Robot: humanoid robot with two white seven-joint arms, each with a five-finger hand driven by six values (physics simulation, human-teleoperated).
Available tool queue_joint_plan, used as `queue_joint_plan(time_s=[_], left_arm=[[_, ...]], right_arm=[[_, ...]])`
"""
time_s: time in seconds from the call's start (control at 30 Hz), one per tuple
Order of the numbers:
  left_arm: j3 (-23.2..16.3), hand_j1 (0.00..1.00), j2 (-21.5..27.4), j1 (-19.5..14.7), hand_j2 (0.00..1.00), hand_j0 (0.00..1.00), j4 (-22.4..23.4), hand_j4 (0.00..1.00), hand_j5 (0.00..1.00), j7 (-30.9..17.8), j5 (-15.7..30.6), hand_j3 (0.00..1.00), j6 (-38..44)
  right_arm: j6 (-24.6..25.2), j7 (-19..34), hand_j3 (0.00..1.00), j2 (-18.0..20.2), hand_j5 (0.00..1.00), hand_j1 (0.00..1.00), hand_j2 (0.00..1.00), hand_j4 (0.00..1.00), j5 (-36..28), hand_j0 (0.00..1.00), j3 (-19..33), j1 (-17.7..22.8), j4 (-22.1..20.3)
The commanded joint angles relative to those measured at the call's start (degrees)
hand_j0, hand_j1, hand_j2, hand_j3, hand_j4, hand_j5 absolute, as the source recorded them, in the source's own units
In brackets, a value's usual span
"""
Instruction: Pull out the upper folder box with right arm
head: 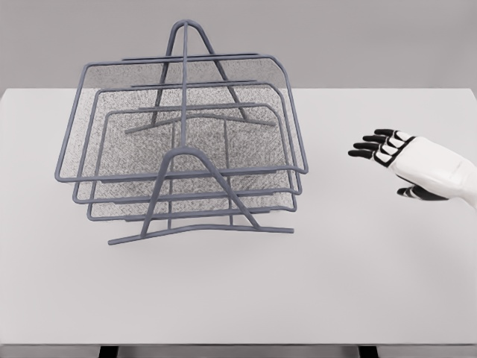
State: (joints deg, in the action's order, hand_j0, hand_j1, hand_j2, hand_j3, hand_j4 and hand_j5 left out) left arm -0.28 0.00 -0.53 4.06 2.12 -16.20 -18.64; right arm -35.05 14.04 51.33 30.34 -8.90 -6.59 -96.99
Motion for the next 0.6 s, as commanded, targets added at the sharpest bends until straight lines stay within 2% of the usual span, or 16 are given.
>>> queue_joint_plan(time_s=[0.0, 0.03, 0.07, 0.1, 0.13, 0.17, 0.2, 0.27, 0.33, 0.4, 0.57], left_arm=[[0.02, 1.00, 0.00, 0.00, 1.00, 1.00, -0.02, 1.00, 1.00, -0.01, 0.03, 1.00, 0.00], [0.02, 1.00, 0.00, 0.00, 1.00, 1.00, -0.02, 1.00, 1.00, -0.01, 0.03, 1.00, 0.00], [0.02, 1.00, 0.00, 0.00, 1.00, 1.00, -0.02, 1.00, 1.00, -0.01, 0.03, 1.00, 0.00], [0.02, 1.00, 0.00, 0.00, 1.00, 1.00, -0.02, 1.00, 1.00, -0.01, 0.03, 1.00, 0.00], [0.02, 1.00, 0.00, 0.00, 1.00, 1.00, -0.02, 1.00, 1.00, -0.01, 0.03, 1.00, 0.00], [0.02, 1.00, 0.00, 0.00, 1.00, 1.00, -0.02, 1.00, 1.00, -0.01, 0.03, 1.00, 0.00], [0.02, 1.00, 0.00, 0.00, 1.00, 1.00, -0.02, 1.00, 1.00, -0.01, 0.03, 1.00, 0.00], [0.02, 1.00, 0.00, -0.09, 1.00, 1.00, -0.02, 1.00, 1.00, -0.01, -0.06, 1.00, 0.00], [0.02, 1.00, 0.00, -0.09, 1.00, 1.00, -0.02, 1.00, 1.00, -0.01, 0.03, 1.00, 0.00], [0.02, 1.00, 0.00, 0.00, 1.00, 1.00, -0.02, 1.00, 1.00, -0.01, -0.06, 1.00, 0.00], [0.02, 1.00, 0.00, 0.00, 1.00, 1.00, -0.02, 1.00, 1.00, -0.01, 0.03, 1.00, 0.00]], right_arm=[[0.05, 1.69, 1.00, -0.62, 1.00, 1.00, 1.00, 1.00, -0.28, 1.00, 0.20, -0.44, 0.31], [0.05, 5.64, 1.00, -1.67, 1.00, 1.00, 1.00, 1.00, -0.28, 1.00, 0.46, -1.84, 0.40], [0.05, 12.84, 1.00, -6.59, 1.00, 1.00, 1.00, 1.00, 0.07, 1.00, 1.95, -4.30, 0.48], [0.05, 20.76, 1.00, -9.76, 1.00, 1.00, 1.00, 1.00, -0.19, 1.00, 2.13, -9.57, 2.94], [0.05, 20.68, 1.00, -9.67, 1.00, 1.00, 1.00, 1.00, -0.28, 1.00, -0.76, -13.79, 5.58], [0.05, 20.59, 1.00, -9.58, 1.00, 1.00, 1.00, 1.00, -0.37, 1.00, -6.83, -18.45, 7.42], [0.05, 20.68, 1.00, -9.32, 1.00, 1.00, 1.00, 1.00, -4.84, 1.00, -9.55, -21.44, 9.18], [0.05, 20.68, 1.00, -9.32, 1.00, 1.00, 1.00, 1.00, -5.99, 1.00, -17.20, -27.16, 10.33], [0.05, 20.76, 1.00, -9.32, 1.00, 1.00, 1.00, 1.00, -10.03, 1.00, -20.89, -30.94, 10.15], [0.05, 20.85, 1.00, -9.67, 1.00, 1.00, 1.00, 1.00, -10.56, 1.00, -23.62, -33.66, 10.15], [0.05, 20.76, 1.00, -10.81, 1.00, 1.00, 1.00, 1.00, -10.56, 1.00, -27.05, -35.95, 12.70]])
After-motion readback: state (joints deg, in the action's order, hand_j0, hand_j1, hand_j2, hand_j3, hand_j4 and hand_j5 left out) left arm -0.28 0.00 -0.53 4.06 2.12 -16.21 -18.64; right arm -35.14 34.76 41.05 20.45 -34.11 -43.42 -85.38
